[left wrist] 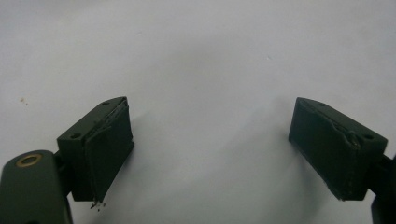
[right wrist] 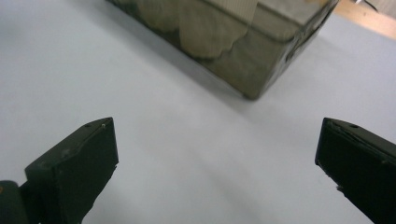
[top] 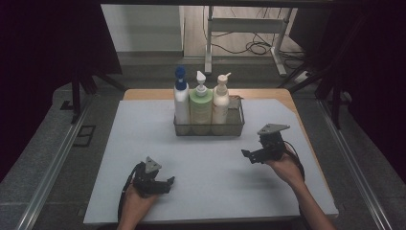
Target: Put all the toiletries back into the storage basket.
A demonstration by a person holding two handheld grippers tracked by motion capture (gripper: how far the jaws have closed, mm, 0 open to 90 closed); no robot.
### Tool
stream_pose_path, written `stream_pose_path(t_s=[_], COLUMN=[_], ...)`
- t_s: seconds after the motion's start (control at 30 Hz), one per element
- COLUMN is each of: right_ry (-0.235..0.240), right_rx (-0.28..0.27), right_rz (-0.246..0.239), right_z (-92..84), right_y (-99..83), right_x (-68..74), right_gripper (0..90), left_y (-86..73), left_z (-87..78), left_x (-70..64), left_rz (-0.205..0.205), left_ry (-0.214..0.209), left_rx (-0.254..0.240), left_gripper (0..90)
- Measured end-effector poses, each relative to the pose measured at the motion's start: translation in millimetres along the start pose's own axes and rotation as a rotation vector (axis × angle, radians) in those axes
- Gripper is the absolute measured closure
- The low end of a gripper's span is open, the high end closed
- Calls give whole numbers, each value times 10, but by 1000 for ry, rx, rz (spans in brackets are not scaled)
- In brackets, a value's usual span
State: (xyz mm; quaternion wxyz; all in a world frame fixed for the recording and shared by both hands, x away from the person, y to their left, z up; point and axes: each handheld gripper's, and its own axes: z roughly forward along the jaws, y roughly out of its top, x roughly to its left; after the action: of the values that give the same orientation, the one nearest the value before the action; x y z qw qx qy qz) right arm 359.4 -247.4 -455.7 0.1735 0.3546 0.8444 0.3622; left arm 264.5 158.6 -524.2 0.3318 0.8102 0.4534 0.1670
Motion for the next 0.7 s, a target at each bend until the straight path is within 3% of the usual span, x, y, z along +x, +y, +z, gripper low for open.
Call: stream_pose_path(t_s=[0.37, 0.7], right_ry=[-11, 8], right_rx=[25, 52], right_rz=[-8, 29], right_z=[-4, 85], right_y=[-441, -825], right_x=[66, 64], right_gripper=[0, 0], left_y=[0, 0], left_z=[-1, -1], left_x=[-1, -2], left_rz=[1, 1], left_ry=[1, 1], left_rx=[1, 0], left_gripper=[132, 132])
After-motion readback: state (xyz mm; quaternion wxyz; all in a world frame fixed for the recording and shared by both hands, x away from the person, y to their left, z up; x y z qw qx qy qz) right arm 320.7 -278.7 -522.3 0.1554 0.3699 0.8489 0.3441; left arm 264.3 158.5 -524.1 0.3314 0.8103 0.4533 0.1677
